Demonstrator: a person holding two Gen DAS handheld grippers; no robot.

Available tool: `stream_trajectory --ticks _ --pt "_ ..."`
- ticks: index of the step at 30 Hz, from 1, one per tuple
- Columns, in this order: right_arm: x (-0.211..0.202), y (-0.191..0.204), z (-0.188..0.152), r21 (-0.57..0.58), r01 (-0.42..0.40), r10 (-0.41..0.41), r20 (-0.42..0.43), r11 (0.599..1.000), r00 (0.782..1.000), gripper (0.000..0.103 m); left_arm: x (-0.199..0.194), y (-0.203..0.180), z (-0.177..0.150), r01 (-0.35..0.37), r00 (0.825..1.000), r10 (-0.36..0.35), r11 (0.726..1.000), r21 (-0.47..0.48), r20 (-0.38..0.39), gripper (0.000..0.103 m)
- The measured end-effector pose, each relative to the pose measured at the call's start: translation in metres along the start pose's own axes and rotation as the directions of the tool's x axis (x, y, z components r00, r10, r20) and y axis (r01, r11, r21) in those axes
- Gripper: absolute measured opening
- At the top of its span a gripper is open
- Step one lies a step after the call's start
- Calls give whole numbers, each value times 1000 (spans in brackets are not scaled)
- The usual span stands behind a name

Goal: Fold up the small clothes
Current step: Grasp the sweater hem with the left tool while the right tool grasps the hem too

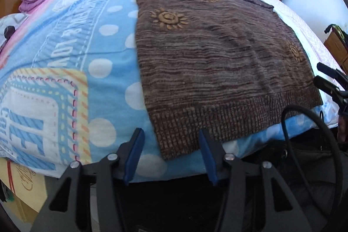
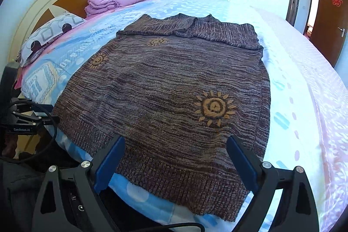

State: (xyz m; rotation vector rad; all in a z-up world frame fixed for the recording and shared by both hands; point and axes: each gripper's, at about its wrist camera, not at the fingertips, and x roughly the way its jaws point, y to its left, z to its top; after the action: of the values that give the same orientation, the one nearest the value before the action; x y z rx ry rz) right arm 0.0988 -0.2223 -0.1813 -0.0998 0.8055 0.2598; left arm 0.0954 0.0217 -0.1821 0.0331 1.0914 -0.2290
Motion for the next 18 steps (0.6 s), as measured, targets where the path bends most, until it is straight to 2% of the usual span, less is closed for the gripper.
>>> stream_trajectory --ticks 1,3,7,13,18 --pt "-1 0 0 3 -2 2 4 1000 1000 94 0 0 0 5 1000 -5 1000 -3 0 53" --pt "-2 -1 -1 3 -3 3 9 1000 1000 94 2 -1 -2 15 1000 -15 1000 -11 -7 40" --pt "-3 0 -2 0 -4 4 11 1000 1000 94 1 0 -4 68 998 -68 998 -20 -6 10" --pt "-14 -13 -2 7 24 -24 25 1000 999 94 -15 4 -2 50 997 -49 999 -13 58 8" --pt "-29 -56 -21 143 45 -44 -9 989 999 94 -32 4 3 52 989 -54 998 18 135 8"
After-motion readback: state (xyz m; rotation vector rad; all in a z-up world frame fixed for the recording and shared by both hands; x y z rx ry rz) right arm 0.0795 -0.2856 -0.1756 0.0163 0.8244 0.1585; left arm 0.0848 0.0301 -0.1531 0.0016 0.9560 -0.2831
